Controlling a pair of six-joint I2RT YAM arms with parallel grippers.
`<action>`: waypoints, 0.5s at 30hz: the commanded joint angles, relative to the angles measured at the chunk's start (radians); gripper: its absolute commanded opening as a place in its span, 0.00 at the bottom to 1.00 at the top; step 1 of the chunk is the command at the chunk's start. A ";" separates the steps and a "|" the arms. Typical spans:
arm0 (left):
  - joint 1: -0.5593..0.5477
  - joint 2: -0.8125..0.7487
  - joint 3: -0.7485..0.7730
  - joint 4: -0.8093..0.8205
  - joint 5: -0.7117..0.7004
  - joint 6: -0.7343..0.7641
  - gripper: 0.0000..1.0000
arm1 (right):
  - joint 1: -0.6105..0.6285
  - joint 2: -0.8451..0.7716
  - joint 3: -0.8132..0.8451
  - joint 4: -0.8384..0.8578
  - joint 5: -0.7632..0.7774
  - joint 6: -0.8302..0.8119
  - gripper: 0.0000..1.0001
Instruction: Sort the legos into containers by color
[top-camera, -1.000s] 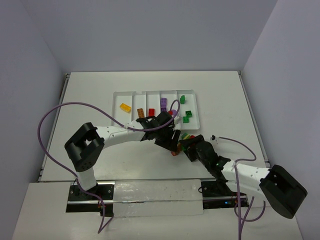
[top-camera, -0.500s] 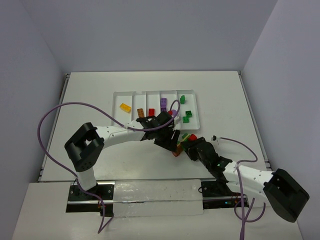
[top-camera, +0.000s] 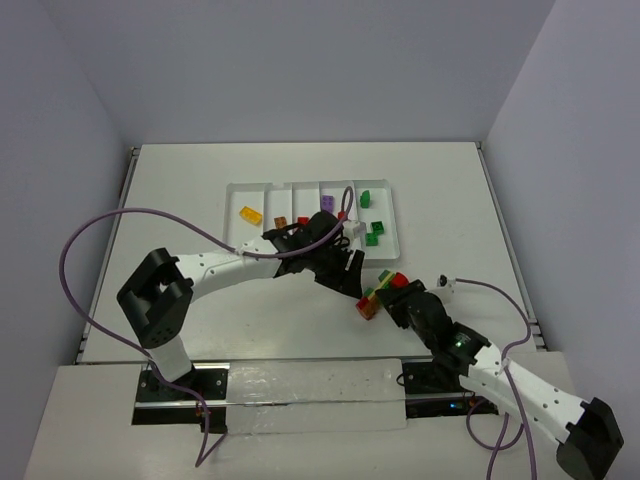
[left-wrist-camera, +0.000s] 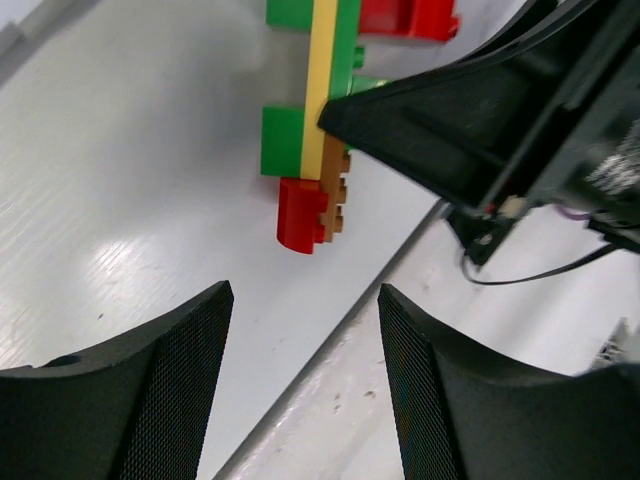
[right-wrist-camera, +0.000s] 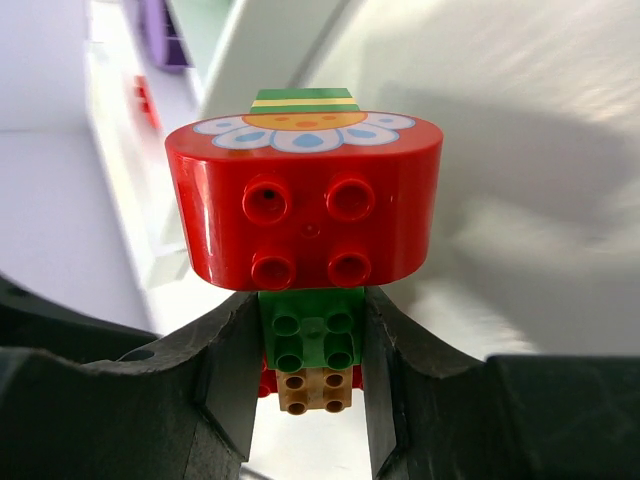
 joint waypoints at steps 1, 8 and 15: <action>0.012 -0.045 0.024 0.135 0.107 -0.059 0.68 | 0.006 -0.053 0.044 -0.155 0.055 -0.070 0.02; 0.012 0.025 0.021 0.167 0.085 -0.100 0.68 | 0.006 -0.050 0.088 -0.162 0.054 -0.113 0.02; 0.010 0.047 -0.054 0.271 0.065 -0.188 0.67 | 0.006 -0.036 0.141 -0.174 0.052 -0.139 0.02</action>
